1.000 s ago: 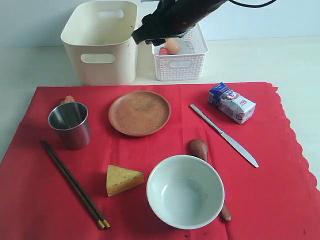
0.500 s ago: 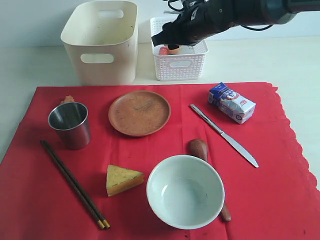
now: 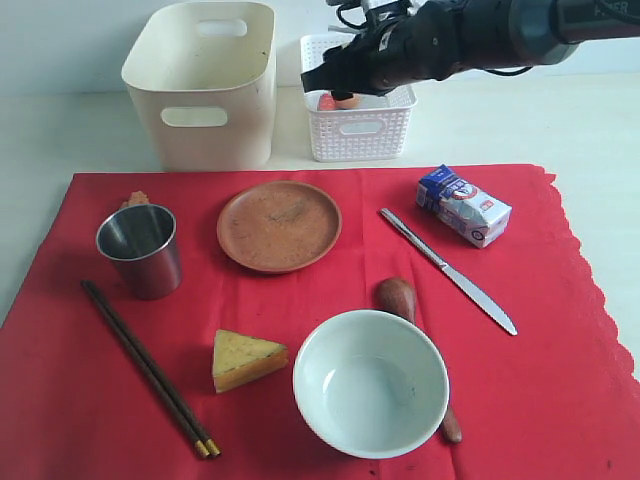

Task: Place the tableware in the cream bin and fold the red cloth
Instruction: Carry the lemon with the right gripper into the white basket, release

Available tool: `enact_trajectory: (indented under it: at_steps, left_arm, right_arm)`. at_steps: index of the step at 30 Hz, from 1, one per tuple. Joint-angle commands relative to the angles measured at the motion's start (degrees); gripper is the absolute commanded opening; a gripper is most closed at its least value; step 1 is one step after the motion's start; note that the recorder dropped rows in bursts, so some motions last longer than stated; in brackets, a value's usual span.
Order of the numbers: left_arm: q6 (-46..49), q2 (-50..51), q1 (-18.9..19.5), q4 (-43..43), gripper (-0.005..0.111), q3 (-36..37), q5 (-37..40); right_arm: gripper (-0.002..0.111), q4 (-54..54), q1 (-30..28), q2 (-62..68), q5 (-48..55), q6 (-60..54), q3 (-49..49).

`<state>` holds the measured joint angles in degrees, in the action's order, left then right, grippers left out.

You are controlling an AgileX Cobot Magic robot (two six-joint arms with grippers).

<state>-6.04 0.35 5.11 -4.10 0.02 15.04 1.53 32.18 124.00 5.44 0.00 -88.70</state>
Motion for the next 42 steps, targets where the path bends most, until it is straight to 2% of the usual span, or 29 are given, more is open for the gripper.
enact_trajectory:
  at_steps: [1,10,12,18,23,31,42]
  left_arm:
    - [0.04,-0.35,0.23,0.17,0.002,-0.02,-0.26]
    - [-0.10,-0.35,0.23,0.17,0.002,-0.02,-0.26]
    - [-0.10,-0.35,0.23,0.17,0.002,-0.02,-0.26]
    - [-0.10,-0.35,0.23,0.17,0.002,-0.02,-0.26]
    - [-0.10,-0.35,0.23,0.17,0.002,-0.02,-0.26]
    - [-0.10,-0.35,0.23,0.17,0.002,-0.02,-0.26]
    - [-0.10,-0.35,0.23,0.17,0.002,-0.02,-0.26]
  right_arm:
    - [0.000,-0.23,-0.38,0.55,-2.13,0.00,-0.33]
    - [0.002,-0.23,-1.16,0.80,-3.60,0.00,-0.33]
    - [0.011,-0.23,-1.16,0.82,-4.31,0.00,-0.33]
    - [0.057,-0.23,-1.16,0.82,-8.05,0.00,-0.33]
    - [0.071,-0.23,-1.26,0.82,-12.46,0.00,-0.33]
    - [0.073,-0.11,-1.26,0.53,-10.68,0.00,-0.33]
    - [0.073,0.01,-1.26,-8.17,3.31,0.00,-0.33]
